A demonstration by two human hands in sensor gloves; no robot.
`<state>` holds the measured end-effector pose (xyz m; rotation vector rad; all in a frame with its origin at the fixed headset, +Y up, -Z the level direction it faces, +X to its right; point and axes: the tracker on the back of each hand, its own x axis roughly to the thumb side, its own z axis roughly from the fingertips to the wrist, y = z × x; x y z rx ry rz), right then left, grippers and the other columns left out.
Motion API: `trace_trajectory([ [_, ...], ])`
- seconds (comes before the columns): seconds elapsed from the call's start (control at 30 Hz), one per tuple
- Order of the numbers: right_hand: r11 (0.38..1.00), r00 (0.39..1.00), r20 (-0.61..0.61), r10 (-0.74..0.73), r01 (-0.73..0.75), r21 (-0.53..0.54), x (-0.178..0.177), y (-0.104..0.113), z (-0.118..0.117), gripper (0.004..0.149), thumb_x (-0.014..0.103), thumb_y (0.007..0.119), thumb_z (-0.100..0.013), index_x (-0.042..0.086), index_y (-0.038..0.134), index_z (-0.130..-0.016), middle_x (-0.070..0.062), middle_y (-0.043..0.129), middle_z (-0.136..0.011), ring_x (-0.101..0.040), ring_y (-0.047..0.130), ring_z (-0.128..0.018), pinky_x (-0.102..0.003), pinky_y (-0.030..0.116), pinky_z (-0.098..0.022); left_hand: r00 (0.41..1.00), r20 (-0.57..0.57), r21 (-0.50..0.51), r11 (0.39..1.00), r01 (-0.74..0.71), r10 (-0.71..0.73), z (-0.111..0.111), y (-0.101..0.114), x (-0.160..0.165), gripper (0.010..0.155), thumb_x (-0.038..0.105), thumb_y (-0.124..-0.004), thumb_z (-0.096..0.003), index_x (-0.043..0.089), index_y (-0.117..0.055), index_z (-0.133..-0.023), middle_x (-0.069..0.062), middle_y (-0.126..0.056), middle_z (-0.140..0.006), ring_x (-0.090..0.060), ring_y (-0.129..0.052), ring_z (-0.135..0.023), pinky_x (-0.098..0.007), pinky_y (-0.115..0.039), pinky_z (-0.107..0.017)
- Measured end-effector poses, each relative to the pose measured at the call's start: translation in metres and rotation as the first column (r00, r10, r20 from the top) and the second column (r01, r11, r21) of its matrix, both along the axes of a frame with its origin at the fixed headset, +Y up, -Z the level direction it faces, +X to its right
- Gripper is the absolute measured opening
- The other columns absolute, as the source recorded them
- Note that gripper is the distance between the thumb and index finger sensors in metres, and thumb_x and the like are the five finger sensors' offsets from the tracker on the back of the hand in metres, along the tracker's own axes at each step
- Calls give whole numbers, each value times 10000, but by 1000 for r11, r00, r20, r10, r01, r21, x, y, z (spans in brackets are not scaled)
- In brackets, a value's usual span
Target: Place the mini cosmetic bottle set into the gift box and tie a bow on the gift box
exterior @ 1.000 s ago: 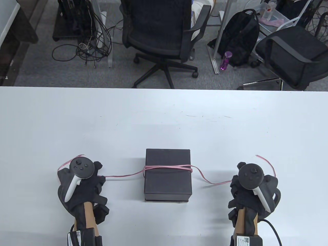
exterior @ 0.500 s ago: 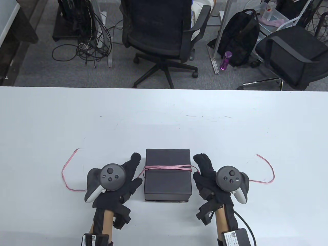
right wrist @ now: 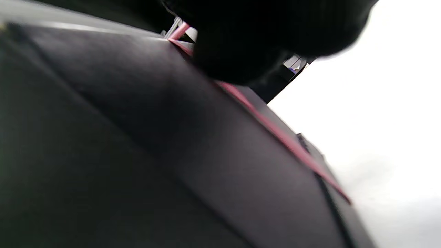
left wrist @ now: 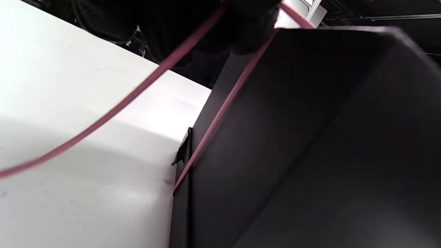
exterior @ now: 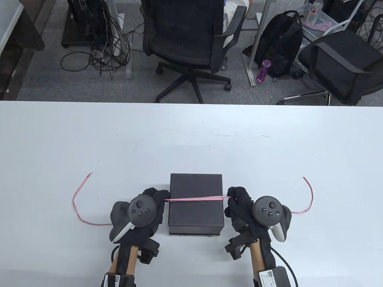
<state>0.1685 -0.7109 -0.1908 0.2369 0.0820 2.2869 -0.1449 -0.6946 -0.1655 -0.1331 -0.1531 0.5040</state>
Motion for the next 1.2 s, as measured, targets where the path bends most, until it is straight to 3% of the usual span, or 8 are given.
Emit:
trace_trajectory([
  [0.07,998,998,11,62,-62,13,0,3,1,380,124,616,-587,-46,635,-927,-320,826,-793,-78,890,-240,-244,829,-150,1000,-6,22,999,-23,23,0,0,0,389,282,-571,-622,269,-725,-980,-111,-832,-986,-375,-968,-834,-575,-795,-672],
  [0.13,993,994,30,109,-111,46,0,8,3,389,134,627,-592,-13,654,-950,-247,887,-683,-64,881,-197,-233,823,-117,1000,-9,21,999,-27,27,0,-1,0,390,290,-559,-627,272,-707,-988,-27,-882,-838,-232,-1021,-604,-480,-866,-576],
  [0.17,988,990,27,139,-140,69,-1,12,4,466,132,632,-593,7,610,-1041,-203,907,-632,-61,878,-182,-232,821,-106,999,-24,39,999,-24,25,1,0,0,393,299,-554,-629,280,-697,-995,14,-871,-778,-160,-980,-471,-428,-874,-492],
  [0.27,973,978,39,205,-208,100,-3,24,10,471,179,637,-607,-20,667,-1032,-119,915,-510,-50,857,-148,-234,815,-85,999,-46,64,998,-19,22,3,1,-1,412,350,-563,-633,299,-670,-1028,85,-896,-641,-35,-884,-219,-266,-850,-209],
  [0.6,994,984,-143,105,-100,40,-7,57,24,416,245,632,-628,-50,778,-882,-44,897,-406,-45,828,-109,-269,827,-101,997,-73,173,985,5,8,4,22,-2,458,429,-609,-611,274,-723,-1027,94,-925,-612,-37,-883,-185,-259,-844,-176],
  [0.83,995,904,-425,-43,0,-100,-26,60,31,419,251,633,-634,-67,806,-845,-137,964,-466,-71,891,-132,-284,853,-124,996,-44,235,968,84,-76,-30,62,28,447,436,-570,-609,326,-695,-1024,34,-952,-758,-37,-883,-183,-260,-843,-169],
  [0.97,989,858,-512,-39,-40,-142,-38,55,33,419,237,655,-625,-71,825,-852,-251,1001,-584,-70,899,-119,-280,861,-100,968,-13,148,957,249,-250,-61,67,56,447,439,-547,-603,357,-668,-1026,-9,-932,-876,-31,-886,-183,-255,-846,-170],
  [1.2,985,862,-504,-49,-42,-168,-36,51,31,430,221,669,-618,-83,836,-872,-428,902,-725,-133,992,-186,-324,904,-140,971,14,16,971,239,-239,-85,57,61,448,440,-552,-597,352,-675,-1019,-7,-941,-867,-24,-894,-179,-246,-853,-168],
])
